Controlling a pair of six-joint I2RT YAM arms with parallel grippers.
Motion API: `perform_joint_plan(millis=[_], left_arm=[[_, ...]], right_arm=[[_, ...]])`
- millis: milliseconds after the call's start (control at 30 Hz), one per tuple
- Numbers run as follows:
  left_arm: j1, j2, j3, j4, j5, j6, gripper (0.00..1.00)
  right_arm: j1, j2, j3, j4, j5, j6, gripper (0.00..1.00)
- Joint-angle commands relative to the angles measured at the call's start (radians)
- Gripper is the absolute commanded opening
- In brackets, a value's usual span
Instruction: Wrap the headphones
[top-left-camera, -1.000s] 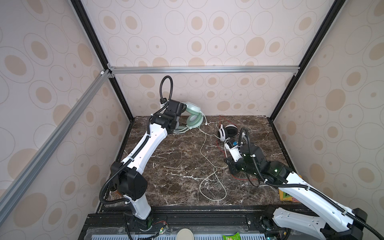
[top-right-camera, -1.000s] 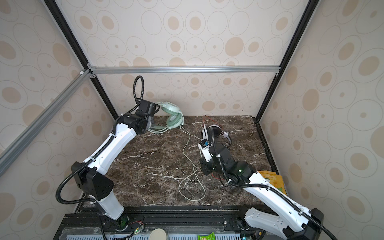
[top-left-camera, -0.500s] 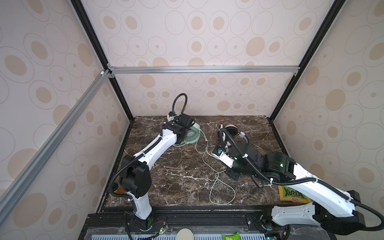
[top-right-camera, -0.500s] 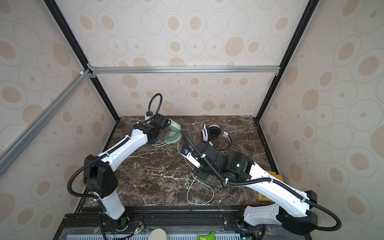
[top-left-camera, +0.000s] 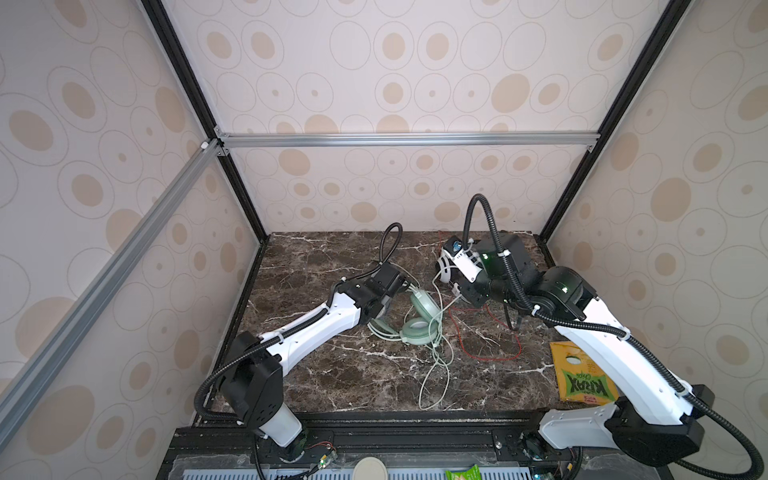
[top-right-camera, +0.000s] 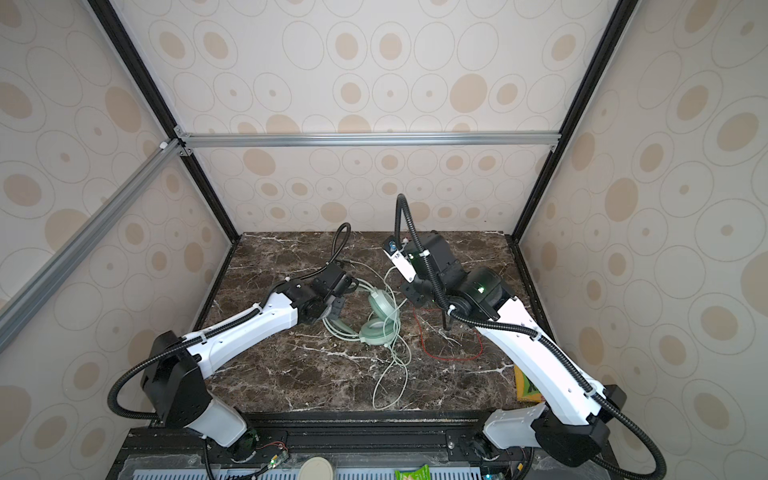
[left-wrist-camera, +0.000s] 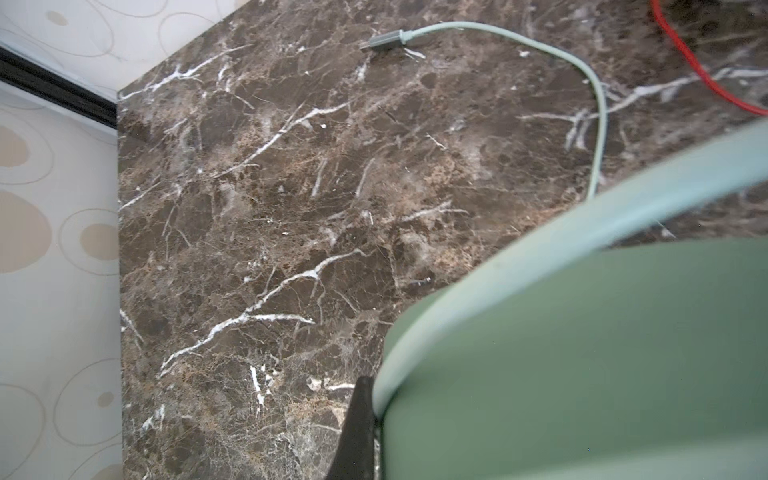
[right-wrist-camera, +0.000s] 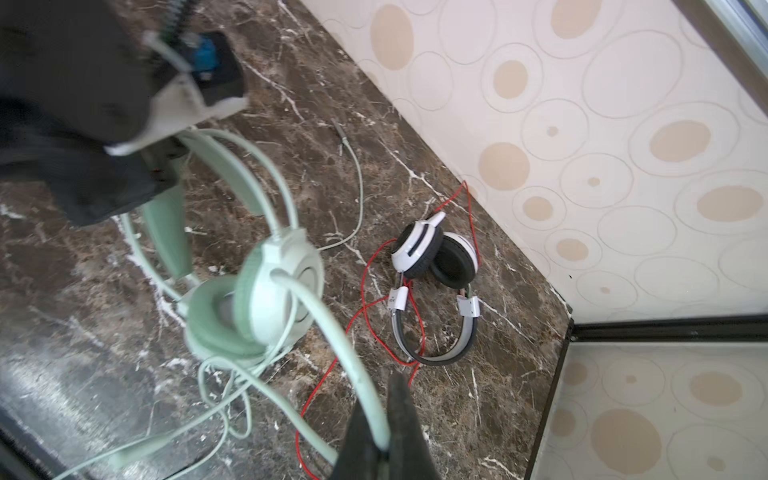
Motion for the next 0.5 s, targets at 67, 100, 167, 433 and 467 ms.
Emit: perform_joint_plan(millis=[67, 100, 167, 433, 467], left_arm=[[-0.012, -0.101, -0.023, 0.059, 0.045, 0.045, 0.00], [-0.012, -0.109, -0.026, 0.052, 0.006, 0.044, 0.00], [-0.011, -0.101, -0.020, 0.034, -0.083, 0.021, 0.00], [-0.012, -0.001, 0.039, 0.034, -0.172, -0.055, 0.00], [-0.012, 0.012, 0.050, 0.038, -0.176, -0.061, 0.00]], right_arm=[[-0.079, 0.027, 0.055, -0.012, -0.018, -0.031, 0.00], [-0.084, 0.026, 0.062, -0.015, -0.031, -0.019, 0.00], [-0.087, 0.014, 0.070, -0.012, -0.119, 0.008, 0.00], [-0.084, 0.014, 0.135, 0.055, -0.679, 0.248, 0.00], [-0.081, 0.015, 0.138, 0.056, -0.719, 0.273, 0.00]])
